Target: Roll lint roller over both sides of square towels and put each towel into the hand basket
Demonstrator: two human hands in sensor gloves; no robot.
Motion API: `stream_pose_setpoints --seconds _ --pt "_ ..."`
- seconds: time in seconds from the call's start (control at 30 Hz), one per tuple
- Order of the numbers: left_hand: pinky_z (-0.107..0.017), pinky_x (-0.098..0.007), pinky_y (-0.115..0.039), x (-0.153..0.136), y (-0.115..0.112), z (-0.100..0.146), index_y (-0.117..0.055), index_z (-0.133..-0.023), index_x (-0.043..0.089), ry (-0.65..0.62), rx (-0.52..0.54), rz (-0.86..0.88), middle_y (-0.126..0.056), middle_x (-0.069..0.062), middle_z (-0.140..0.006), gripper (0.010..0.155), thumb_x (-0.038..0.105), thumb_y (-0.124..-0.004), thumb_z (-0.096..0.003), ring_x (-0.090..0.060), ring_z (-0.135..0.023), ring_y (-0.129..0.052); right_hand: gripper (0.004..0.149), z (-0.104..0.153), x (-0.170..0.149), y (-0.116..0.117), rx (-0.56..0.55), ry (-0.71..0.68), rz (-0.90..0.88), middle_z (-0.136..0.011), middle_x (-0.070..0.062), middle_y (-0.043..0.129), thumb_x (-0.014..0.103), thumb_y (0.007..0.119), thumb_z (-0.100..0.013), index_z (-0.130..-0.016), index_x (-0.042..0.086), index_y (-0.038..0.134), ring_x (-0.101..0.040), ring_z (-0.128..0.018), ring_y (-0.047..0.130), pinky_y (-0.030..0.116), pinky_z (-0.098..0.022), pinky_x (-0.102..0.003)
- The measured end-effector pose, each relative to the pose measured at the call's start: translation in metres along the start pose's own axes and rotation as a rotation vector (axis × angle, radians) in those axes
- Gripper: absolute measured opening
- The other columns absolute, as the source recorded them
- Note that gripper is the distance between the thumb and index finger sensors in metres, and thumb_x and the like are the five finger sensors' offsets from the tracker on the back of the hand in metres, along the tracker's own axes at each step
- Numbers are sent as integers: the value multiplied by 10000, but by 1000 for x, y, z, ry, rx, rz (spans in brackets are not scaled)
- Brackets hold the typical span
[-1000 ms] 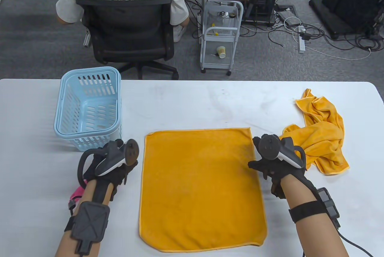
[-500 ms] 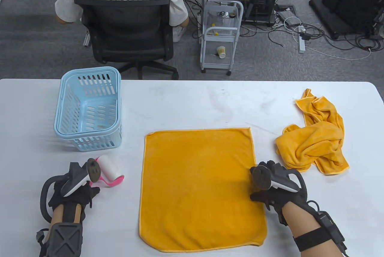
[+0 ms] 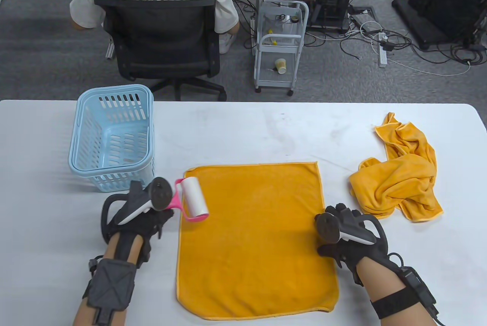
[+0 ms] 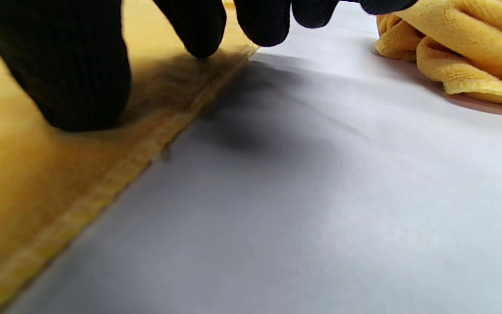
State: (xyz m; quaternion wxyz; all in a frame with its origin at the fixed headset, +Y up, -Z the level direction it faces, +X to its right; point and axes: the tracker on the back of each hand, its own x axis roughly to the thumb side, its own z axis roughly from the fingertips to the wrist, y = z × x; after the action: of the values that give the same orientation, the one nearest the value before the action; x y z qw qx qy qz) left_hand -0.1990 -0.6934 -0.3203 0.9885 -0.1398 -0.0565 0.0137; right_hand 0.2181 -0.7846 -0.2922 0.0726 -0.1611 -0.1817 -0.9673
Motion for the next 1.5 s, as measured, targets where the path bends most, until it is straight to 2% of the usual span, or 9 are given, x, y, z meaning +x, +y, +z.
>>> stream_pose_setpoints --seconds 0.17,0.33,0.53,0.8,0.9,1.0,1.1,1.27,1.5 --pt "-661 -577 -783 99 -7 -42 -654 -969 412 -164 37 -50 -833 39 -981 523 487 -797 -472 -301 -851 -942 874 1 0 1 -6 -9 -4 -1156 -215 440 562 872 -442 -1131 177 495 -524 -1048 373 460 -681 -726" --pt "-676 -565 -770 143 -40 -72 -623 -982 422 -207 7 -45 -820 48 -988 532 479 -777 -477 -295 -858 -935 864 2 -2 4 -11 -11 -15 -1153 -213 448 565 860 -445 -1128 182 495 -521 -1047 380 465 -680 -724" --pt "-673 -573 -776 129 -55 -76 -636 -975 431 -140 -11 -253 -841 56 -978 542 449 -802 -459 -295 -850 -958 864 2 -2 4 -8 -14 -28 -1153 -212 448 564 860 -446 -1129 183 493 -522 -1047 380 464 -681 -723" --pt "-691 -596 -760 45 -34 -43 -654 -980 436 102 -76 -685 -847 59 -995 553 404 -842 -462 -305 -887 -947 862 2 -3 4 -8 -15 -28 -1153 -209 453 563 864 -444 -1127 185 499 -519 -1047 386 464 -681 -724" --pt "-696 -593 -758 26 -27 -36 -658 -973 447 131 -101 -685 -836 79 -1004 546 417 -846 -461 -294 -898 -938 862 2 -3 4 -8 -13 -30 -1153 -209 453 564 865 -442 -1127 189 500 -521 -1047 384 464 -681 -724" --pt "-691 -589 -758 39 -25 -33 -642 -981 438 35 -69 -440 -826 72 -1007 550 426 -839 -468 -293 -892 -936 860 3 -3 4 -11 -13 -27 -1152 -208 455 563 862 -443 -1126 187 501 -519 -1047 389 467 -681 -722" --pt "-680 -572 -773 81 -32 -37 -638 -983 430 -110 -50 -266 -835 69 -993 553 438 -835 -466 -283 -871 -949 859 3 -3 4 -11 -13 -30 -1152 -208 457 561 863 -443 -1126 185 503 -519 -1046 390 467 -680 -723" --pt "-665 -532 -808 138 -52 -43 -632 -978 419 -246 -28 -235 -846 86 -976 561 460 -833 -456 -258 -843 -977 850 4 -3 4 -33 -21 -32 -1149 -197 477 557 874 -435 -1117 186 528 -510 -1050 406 473 -684 -719" --pt "-666 -550 -808 113 -55 -44 -681 -960 419 -144 -57 -359 -877 71 -965 541 426 -853 -447 -280 -844 -994 851 4 -4 4 -23 -17 -39 -1148 -202 476 558 871 -437 -1120 189 521 -512 -1048 407 473 -683 -719"
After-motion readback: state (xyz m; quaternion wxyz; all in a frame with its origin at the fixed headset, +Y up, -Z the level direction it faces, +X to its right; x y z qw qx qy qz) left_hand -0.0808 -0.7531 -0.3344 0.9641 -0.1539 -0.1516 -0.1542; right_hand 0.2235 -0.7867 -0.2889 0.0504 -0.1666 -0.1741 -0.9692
